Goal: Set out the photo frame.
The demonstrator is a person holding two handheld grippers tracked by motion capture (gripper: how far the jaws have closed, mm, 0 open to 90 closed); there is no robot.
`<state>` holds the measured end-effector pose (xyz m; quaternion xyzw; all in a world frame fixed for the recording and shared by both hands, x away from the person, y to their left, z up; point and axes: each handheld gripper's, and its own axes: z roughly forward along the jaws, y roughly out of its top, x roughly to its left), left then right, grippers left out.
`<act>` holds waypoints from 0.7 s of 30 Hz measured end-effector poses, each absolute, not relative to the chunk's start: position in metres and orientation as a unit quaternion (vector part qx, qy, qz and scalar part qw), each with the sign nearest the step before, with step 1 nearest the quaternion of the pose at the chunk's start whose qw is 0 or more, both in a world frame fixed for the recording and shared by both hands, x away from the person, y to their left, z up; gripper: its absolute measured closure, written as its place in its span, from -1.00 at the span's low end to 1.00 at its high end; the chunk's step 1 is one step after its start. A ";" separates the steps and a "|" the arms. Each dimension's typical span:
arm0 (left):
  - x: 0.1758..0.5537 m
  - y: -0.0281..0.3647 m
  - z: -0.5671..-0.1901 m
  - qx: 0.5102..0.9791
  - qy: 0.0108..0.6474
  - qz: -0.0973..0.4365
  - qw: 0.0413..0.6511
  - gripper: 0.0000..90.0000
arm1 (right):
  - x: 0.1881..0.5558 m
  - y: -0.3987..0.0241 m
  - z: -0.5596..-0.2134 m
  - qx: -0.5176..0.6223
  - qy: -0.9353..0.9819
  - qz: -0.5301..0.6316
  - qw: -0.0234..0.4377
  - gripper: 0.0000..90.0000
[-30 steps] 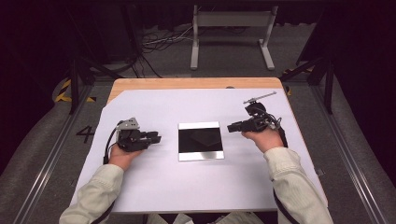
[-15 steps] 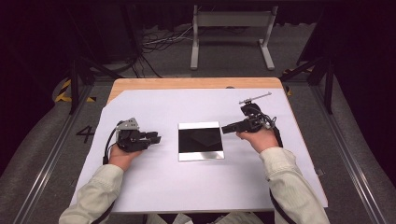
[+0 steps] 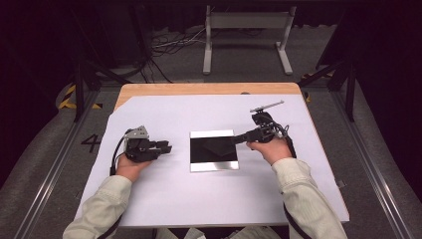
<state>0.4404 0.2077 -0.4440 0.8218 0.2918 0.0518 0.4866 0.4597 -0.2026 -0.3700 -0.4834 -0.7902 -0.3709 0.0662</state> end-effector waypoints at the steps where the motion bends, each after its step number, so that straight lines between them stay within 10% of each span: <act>1: 0.440 0.208 -0.444 0.822 0.292 0.052 0.487 0.50 | 0.459 -0.201 -0.371 -0.485 -0.790 -0.370 0.069 0.14; 21: 0.441 0.207 -0.444 0.824 0.289 0.052 0.484 0.50 | 0.460 -0.187 -0.385 -0.483 -0.787 -0.373 0.094 0.07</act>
